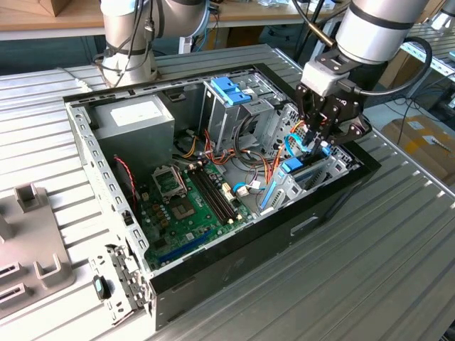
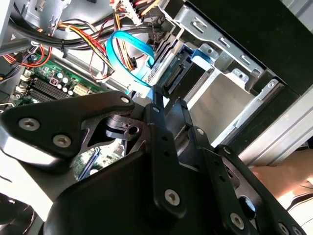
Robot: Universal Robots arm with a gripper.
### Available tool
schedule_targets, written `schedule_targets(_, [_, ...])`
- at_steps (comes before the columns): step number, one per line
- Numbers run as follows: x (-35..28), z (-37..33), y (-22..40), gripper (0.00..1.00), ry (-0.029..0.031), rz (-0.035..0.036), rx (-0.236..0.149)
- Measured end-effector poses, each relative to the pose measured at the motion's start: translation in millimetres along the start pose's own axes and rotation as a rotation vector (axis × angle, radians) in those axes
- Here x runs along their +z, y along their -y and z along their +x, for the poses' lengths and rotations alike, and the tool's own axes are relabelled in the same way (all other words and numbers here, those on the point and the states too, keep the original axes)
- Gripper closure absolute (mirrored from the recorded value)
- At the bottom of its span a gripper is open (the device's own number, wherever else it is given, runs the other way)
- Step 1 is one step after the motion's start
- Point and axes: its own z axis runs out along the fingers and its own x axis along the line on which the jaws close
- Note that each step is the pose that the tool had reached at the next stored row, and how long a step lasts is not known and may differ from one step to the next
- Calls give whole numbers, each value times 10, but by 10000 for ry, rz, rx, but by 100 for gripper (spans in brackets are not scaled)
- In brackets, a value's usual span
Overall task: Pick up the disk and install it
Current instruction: 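Insert the first disk wire, then insert the second disk wire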
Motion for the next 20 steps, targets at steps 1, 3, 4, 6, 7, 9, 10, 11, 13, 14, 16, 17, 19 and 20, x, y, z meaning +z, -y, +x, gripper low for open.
schedule_targets(1, [1, 1, 9, 70, 0, -25, 17])
schedule_targets(3, [4, 4, 46, 70, 1, -103, 90])
schedule_targets(4, [4, 4, 60, 70, -1, -130, 118])
schedule_targets(6, [7, 7, 94, 70, 1, -197, 174])
schedule_targets(7, [8, 8, 105, 70, 1, -225, 185])
schedule_targets(9, [10, 10, 125, 70, 5, -280, 199])
schedule_targets(10, [11, 11, 143, 70, 7, -317, 208])
schedule_targets(11, [12, 12, 159, 70, 7, -340, 219])
schedule_targets(13, [14, 14, 180, 70, 7, -357, 238])
schedule_targets(14, [14, 14, 187, 70, 7, -364, 246])
schedule_targets(16, [14, 14, 189, 70, 7, -366, 247])
schedule_targets(17, [15, 15, 191, 70, 7, -365, 247])
schedule_targets(19, [15, 15, 191, 70, 7, -365, 247])
schedule_targets(20, [15, 15, 191, 70, 8, -365, 247])
